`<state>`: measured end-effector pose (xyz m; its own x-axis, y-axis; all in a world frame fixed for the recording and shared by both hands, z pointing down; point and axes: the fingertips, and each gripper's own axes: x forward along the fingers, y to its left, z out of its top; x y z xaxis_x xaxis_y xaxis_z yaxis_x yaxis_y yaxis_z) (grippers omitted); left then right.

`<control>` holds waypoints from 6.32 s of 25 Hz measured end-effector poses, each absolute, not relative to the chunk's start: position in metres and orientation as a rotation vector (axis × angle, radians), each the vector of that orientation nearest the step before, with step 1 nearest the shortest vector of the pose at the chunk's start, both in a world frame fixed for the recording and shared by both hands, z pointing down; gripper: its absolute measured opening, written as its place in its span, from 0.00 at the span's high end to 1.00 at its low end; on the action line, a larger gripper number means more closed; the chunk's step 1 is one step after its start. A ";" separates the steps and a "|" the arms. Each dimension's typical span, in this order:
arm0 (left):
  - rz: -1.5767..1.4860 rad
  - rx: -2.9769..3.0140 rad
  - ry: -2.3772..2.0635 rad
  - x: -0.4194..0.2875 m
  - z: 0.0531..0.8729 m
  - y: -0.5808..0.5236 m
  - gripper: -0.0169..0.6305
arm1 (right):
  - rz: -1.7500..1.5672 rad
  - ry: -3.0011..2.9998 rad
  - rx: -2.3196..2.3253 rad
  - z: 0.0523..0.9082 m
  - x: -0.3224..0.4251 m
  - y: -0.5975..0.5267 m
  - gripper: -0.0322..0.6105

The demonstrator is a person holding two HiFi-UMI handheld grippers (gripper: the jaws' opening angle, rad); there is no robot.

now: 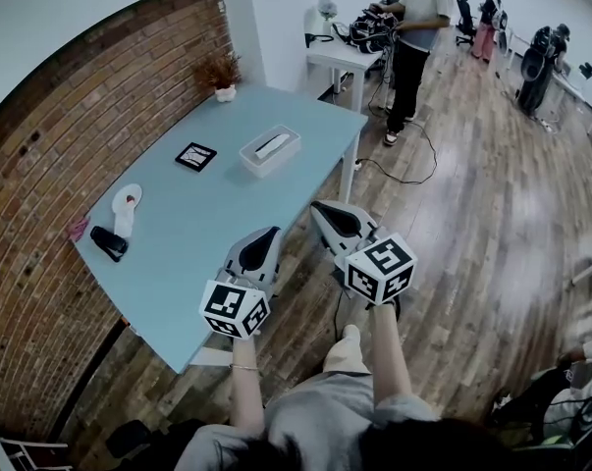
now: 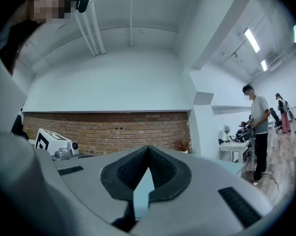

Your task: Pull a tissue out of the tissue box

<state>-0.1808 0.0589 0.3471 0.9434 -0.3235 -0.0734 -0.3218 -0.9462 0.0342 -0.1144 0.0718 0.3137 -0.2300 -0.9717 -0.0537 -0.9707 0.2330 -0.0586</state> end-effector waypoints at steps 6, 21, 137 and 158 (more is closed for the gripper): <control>-0.139 3.081 -0.489 -0.143 0.338 0.040 0.97 | -0.025 2.402 -1.887 0.309 -0.083 0.049 0.95; -0.103 3.026 -0.631 -0.085 0.343 -0.013 0.97 | -0.120 2.502 -1.756 0.318 -0.025 -0.011 0.95; 0.193 2.336 -1.219 0.028 0.548 -0.304 0.97 | 0.367 4.125 -0.690 0.580 0.060 -0.387 0.95; 0.178 2.413 -1.210 0.022 0.518 -0.324 0.97 | 0.420 4.095 -0.758 0.554 0.060 -0.392 0.95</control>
<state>0.0220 -0.3243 0.5177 0.6106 -0.7325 0.3010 -0.7882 -0.5251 0.3211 0.0601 -0.3923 0.5537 -0.4539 -0.3529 0.8182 -0.1795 0.9356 0.3039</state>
